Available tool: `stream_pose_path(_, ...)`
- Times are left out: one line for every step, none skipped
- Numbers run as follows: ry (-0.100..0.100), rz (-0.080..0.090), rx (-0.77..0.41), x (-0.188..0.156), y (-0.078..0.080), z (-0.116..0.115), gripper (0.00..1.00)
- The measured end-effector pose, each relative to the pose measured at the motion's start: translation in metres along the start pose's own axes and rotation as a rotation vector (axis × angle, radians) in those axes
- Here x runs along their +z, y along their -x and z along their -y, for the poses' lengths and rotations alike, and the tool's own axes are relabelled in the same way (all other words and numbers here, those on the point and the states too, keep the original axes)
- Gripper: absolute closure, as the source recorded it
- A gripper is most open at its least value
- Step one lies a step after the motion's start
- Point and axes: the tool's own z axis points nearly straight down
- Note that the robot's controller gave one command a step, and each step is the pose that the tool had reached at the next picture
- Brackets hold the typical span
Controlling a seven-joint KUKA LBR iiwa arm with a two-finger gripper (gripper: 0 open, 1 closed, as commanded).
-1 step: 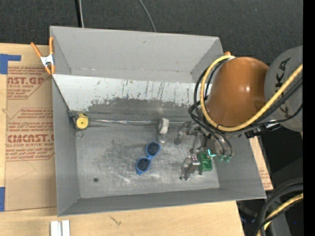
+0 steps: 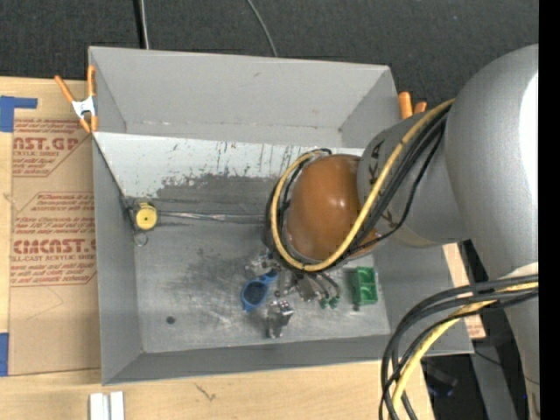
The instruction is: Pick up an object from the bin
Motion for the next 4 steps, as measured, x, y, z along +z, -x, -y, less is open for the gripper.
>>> stream_pose_path(0.001, -0.008, 0.000, -0.003, -0.001, 0.000, 1.00)
stream_pose_path(-0.003, -0.007, 0.116, -0.016, -0.021, 0.083, 1.00)
stream_pose_path(-0.002, 0.001, -0.111, -0.139, -0.002, 0.118, 1.00)
stream_pose_path(0.002, -0.012, 0.079, -0.053, -0.011, 0.156, 1.00)
